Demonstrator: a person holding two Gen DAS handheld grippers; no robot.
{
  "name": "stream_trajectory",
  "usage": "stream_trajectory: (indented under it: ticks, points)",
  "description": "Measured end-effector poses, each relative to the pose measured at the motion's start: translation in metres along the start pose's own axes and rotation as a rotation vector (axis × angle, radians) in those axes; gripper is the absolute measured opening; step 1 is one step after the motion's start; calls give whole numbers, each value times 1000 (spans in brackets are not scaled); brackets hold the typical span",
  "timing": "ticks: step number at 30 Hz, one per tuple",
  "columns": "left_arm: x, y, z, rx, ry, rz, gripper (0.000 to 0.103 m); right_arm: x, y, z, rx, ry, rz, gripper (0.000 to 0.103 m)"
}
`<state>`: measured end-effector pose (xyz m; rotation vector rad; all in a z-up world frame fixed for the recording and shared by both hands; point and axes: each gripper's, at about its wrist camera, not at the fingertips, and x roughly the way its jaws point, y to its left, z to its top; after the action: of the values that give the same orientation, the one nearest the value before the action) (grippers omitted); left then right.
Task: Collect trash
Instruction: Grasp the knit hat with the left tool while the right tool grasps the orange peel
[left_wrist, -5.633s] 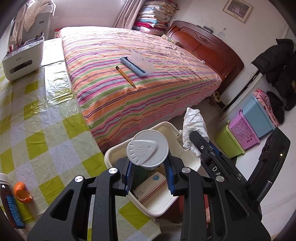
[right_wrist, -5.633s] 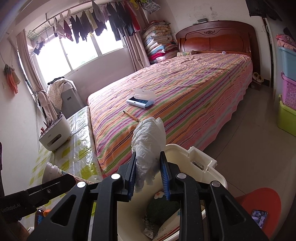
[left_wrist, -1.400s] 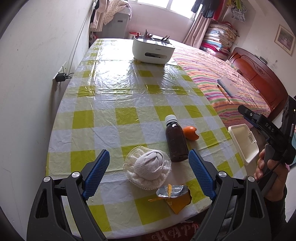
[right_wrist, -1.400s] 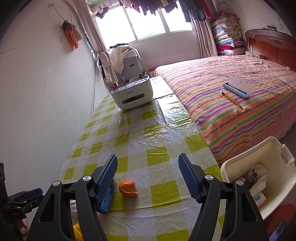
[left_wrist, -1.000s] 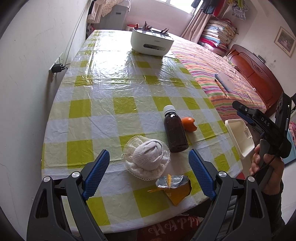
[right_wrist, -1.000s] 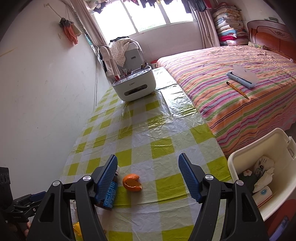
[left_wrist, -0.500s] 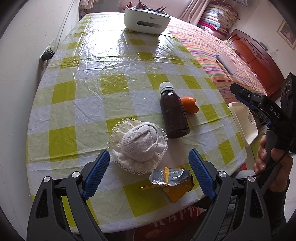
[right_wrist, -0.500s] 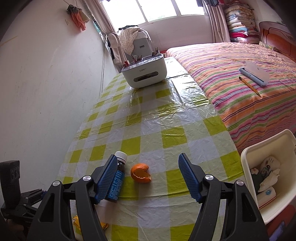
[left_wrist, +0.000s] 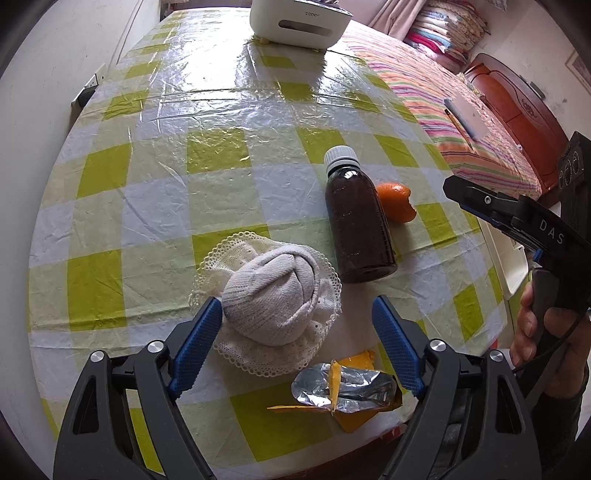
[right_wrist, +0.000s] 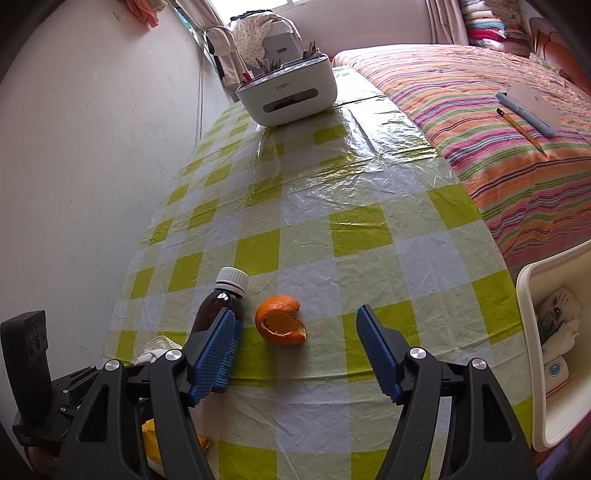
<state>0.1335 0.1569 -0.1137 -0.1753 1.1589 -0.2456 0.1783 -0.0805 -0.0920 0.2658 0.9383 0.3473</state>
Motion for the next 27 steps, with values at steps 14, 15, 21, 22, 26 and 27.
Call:
stream_trajectory:
  ticks: [14,15,21,22,26,27]
  points:
    - [-22,9,3,-51,-70,-40,47,21,-2,0,-22,63,-31,67]
    - [-26,9,4,-58,-78,-46,47,23,-1,0,-26,66,-30,67]
    - [-34,12,9,-93,-86,-80,48,33,7,1,-64,84,-26,66]
    - [-35,11,10,-93,-88,-79,48,34,8,1,-66,87,-25,66]
    - [-35,9,11,-95,-85,-89,48,37,11,2,-71,89,-8,66]
    - [-35,8,11,-98,-86,-89,48,38,11,2,-74,90,-7,66]
